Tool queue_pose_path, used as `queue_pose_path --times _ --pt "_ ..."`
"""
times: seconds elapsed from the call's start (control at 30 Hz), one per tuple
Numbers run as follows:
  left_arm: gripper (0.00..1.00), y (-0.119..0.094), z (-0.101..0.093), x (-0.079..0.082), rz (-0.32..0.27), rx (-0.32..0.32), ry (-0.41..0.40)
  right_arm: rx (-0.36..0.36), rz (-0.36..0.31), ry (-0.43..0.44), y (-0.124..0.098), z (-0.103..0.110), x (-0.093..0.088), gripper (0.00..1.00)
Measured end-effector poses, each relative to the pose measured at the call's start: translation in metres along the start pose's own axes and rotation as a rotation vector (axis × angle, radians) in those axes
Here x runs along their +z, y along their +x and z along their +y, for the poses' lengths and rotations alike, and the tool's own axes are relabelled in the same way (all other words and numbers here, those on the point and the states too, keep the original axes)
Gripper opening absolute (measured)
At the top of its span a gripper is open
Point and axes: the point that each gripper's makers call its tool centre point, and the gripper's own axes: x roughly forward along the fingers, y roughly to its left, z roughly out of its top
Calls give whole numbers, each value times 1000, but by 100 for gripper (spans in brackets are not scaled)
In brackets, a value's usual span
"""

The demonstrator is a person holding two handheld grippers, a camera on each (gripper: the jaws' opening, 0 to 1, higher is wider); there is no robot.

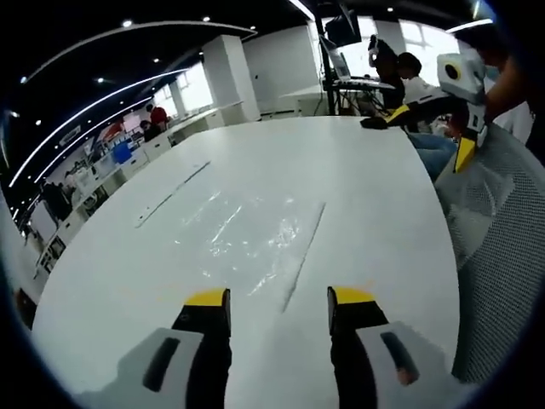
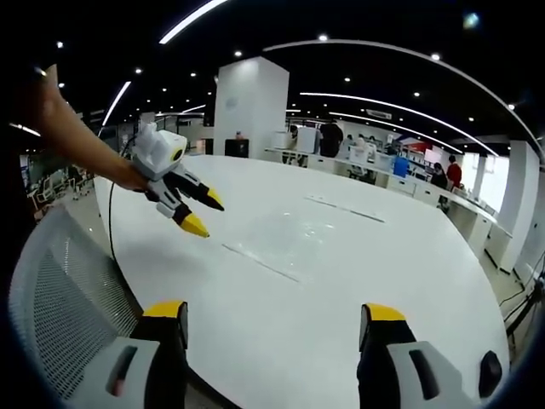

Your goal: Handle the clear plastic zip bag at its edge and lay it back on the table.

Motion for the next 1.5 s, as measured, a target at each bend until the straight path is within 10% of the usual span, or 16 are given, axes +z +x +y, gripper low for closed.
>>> queue_pose_path --times 1.5 --pt "18 40 7 -31 146 -108 279 -13 39 -6 2 -1 -5 77"
